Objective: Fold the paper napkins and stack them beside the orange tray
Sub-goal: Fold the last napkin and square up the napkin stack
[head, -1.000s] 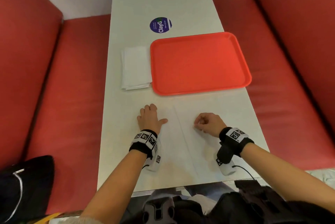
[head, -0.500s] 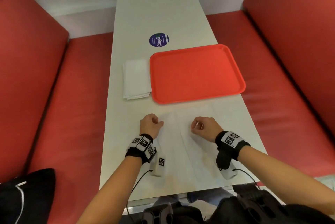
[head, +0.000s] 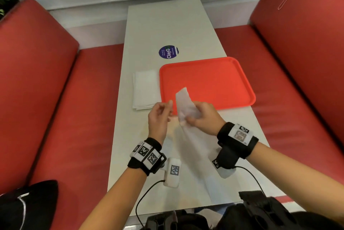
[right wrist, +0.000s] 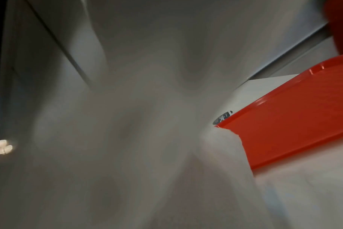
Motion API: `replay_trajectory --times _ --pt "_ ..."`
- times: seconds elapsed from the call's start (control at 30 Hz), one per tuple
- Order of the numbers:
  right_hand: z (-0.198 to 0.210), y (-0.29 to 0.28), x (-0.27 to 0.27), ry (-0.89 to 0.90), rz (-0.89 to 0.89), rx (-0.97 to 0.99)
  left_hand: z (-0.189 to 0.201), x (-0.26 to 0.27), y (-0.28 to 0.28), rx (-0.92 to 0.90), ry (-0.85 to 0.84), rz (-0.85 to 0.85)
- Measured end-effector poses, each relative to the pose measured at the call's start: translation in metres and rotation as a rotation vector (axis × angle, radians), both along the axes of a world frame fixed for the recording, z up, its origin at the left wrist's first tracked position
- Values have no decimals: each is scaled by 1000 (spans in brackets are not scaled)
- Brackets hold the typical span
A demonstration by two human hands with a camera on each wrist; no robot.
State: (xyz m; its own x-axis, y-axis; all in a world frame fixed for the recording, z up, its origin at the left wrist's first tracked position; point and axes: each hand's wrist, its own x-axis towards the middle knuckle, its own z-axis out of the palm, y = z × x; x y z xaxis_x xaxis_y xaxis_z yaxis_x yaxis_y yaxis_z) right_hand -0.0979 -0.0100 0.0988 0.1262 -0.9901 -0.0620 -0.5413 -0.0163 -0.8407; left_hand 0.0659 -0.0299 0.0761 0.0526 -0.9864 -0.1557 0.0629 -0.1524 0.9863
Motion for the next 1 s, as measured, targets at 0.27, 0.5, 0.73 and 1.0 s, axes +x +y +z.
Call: replay_trajectory --times 0.27,0.5,0.73,1.0 --pt "39 0 -36 -515 -96 162 -34 23 10 513 137 -394" --pt "-21 -1 -65 -235 -275 357 -46 26 8 515 205 -354" --pt "-42 0 -52 -42 -279 297 -37 24 -3 410 -94 -277" --pt "-18 -9 -22 -324 -253 180 25 24 -15 340 120 -640"
